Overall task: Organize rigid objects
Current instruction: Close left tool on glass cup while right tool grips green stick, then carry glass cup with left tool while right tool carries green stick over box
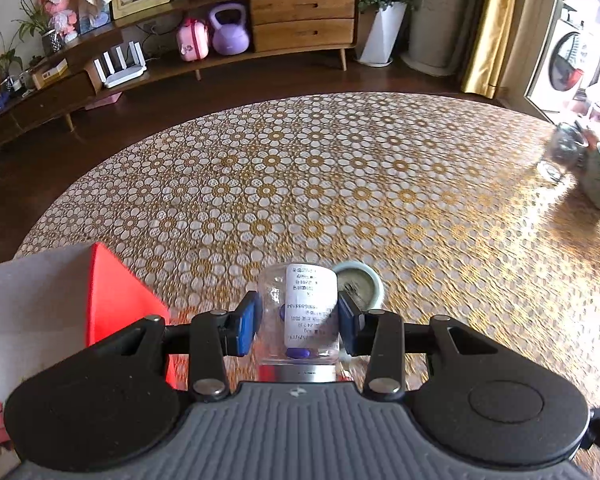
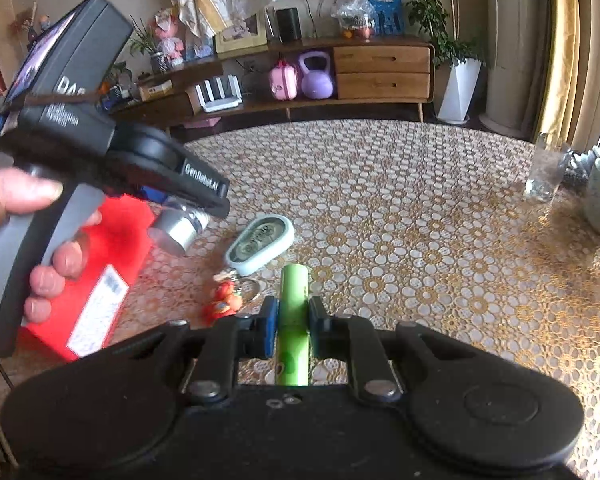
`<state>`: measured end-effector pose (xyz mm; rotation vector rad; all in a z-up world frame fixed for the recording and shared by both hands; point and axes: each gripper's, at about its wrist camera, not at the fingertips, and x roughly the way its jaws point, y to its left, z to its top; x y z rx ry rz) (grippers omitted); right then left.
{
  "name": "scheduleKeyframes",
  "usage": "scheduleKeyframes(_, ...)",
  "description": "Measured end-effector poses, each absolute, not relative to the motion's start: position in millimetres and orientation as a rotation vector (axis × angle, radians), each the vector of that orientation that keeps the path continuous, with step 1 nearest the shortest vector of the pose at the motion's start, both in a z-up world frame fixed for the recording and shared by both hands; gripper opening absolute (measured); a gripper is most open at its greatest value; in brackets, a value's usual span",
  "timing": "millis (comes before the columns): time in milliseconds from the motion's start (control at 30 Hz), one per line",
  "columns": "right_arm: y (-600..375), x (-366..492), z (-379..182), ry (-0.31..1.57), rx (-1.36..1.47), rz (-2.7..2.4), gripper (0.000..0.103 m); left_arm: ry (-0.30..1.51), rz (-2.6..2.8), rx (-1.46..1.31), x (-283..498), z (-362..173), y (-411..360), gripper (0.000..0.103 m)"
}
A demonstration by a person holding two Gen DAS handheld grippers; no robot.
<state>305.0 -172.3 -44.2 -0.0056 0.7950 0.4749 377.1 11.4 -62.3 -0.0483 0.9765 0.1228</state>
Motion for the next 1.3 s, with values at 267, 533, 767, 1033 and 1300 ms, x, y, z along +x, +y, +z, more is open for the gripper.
scheduleKeyframes(267,-171.3,269.4,-5.2,0.755,-0.034,0.488,0.015,0.94,0.072,-0.068,324.8,-28.2,13.8,0.04)
scheduleKeyframes(533,-154.4,238.2,26.4,0.711,-0.065,0.529,0.015,0.906,0.053,-0.066,278.9,0.3,22.9,0.04)
scheduleKeyframes(767,-130.4,218.7,46.6,0.672,-0.096,0.563,0.015,0.863,0.059,-0.08,240.6,21.0,47.8,0.04)
scheduleKeyframes(1033,-92.9,205.3,58.6,0.661,-0.114,0.616,0.015,0.843,0.076,-0.093,199.7,31.7,86.8,0.04)
scheduleKeyframes(1300,-45.7,199.8,65.3,0.648,-0.148,0.674,0.015,0.839,0.109,-0.13,169.6,30.7,132.5,0.04)
